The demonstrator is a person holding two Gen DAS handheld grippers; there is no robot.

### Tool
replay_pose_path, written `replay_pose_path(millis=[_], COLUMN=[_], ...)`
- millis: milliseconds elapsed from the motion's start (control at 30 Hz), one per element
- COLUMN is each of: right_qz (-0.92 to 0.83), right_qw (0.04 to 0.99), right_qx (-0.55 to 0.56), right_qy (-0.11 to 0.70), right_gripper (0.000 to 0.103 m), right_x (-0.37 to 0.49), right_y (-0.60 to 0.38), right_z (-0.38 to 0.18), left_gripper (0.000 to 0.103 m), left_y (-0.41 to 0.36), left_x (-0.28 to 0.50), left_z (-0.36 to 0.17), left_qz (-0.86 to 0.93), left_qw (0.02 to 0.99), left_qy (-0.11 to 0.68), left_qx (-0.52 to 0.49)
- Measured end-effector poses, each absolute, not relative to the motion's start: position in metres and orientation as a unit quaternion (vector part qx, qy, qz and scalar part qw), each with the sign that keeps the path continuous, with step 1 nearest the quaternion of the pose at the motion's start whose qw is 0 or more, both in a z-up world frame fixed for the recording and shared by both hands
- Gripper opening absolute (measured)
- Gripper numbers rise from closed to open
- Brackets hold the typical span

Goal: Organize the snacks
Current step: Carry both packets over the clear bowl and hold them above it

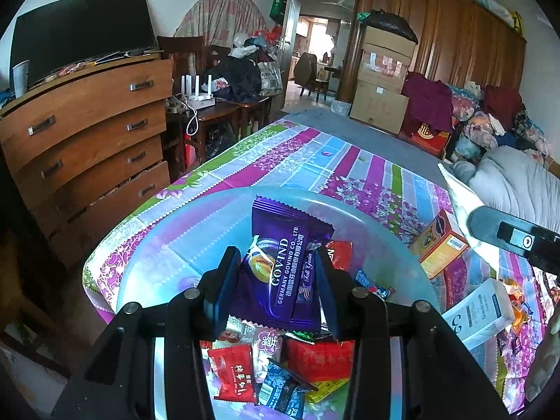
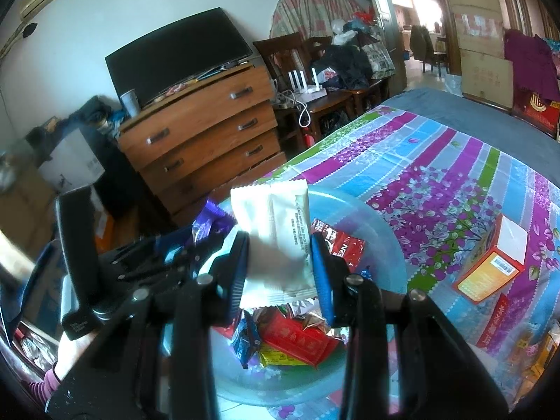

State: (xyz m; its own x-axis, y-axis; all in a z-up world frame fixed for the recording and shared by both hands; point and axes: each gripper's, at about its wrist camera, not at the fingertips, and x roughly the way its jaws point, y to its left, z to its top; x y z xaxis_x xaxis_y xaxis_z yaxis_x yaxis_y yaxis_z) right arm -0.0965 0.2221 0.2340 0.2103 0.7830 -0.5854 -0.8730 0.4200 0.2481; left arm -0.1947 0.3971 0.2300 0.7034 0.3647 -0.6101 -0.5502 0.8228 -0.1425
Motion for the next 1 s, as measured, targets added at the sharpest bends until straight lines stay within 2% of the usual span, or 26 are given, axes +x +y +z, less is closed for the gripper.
replay_pose_path(millis=[1000], right_qz=[0.536], right_qw=[0.769], right_qx=[-0.066], right_qy=[0.341], right_gripper=[0.036], right_x=[-0.1001], right_y=[0.2263], right_z=[0.2239], left_gripper=[0.044], left_y=[0.4000], left_x=[-0.1892], left_z=[0.2241], left_qz=[0.251], left_qw=[0.905], left_qy=[0.305], left_qx=[-0.157])
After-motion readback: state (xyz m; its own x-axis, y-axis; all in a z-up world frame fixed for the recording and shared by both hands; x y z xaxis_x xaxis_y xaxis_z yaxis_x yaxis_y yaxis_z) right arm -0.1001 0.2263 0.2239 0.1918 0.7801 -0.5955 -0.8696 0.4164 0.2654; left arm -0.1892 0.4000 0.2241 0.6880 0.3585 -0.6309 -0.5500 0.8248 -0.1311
